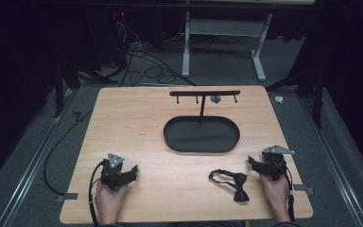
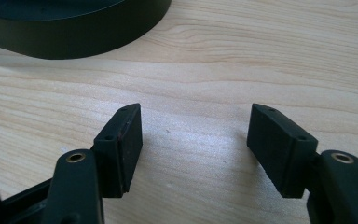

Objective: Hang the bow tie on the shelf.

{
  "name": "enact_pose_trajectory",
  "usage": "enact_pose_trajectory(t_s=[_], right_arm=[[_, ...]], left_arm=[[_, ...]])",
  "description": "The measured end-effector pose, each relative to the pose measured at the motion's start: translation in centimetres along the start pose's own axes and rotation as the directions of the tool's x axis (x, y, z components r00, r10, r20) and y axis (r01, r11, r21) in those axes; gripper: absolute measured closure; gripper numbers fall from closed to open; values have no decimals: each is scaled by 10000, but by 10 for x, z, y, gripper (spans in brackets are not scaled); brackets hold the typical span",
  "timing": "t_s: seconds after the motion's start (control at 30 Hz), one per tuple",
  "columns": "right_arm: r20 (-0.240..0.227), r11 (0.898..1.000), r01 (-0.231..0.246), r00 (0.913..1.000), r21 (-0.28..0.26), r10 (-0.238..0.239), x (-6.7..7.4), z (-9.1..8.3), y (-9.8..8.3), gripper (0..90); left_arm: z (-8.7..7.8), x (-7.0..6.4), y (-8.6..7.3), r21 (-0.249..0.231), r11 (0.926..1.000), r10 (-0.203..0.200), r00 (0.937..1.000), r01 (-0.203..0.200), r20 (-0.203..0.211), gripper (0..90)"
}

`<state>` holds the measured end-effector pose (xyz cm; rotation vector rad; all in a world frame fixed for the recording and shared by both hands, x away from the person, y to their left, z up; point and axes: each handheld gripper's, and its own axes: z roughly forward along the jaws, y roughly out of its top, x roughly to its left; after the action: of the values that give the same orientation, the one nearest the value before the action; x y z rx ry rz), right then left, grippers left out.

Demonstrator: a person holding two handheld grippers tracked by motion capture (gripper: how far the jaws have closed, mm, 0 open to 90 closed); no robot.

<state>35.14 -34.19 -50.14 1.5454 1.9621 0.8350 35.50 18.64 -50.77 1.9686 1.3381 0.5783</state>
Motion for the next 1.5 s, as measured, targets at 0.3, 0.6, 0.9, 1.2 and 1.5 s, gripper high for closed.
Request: enact_pose_trajectory(t_s=[0.3, 0.6, 0.9, 1.2, 1.5], right_arm=[[24, 10000, -17, 10000, 12, 17, 0, 0, 0, 361], [-130, 10000, -82, 9999, 0, 82, -1, 0, 0, 350], [-46, 10000, 31, 10000, -21, -31, -2, 0, 0, 369], [-462, 9993, -244, 9987, -283, 231, -1, -11, -6, 469], [-1002, 9990, -195, 9948, -394, 154, 3, -24, -7, 506]], left_arm=[[0, 0, 0, -10, 10000, -4, 10000, 4, 29, 275], [0, 0, 0, 5, 10000, 8, 10000, -8, 43, 273], [0, 0, 0, -7, 10000, 7, 10000, -7, 37, 273], [0, 0, 0, -6, 10000, 7, 10000, -7, 39, 272], [0, 0, 0, 6, 10000, 10, 10000, -10, 39, 273]])
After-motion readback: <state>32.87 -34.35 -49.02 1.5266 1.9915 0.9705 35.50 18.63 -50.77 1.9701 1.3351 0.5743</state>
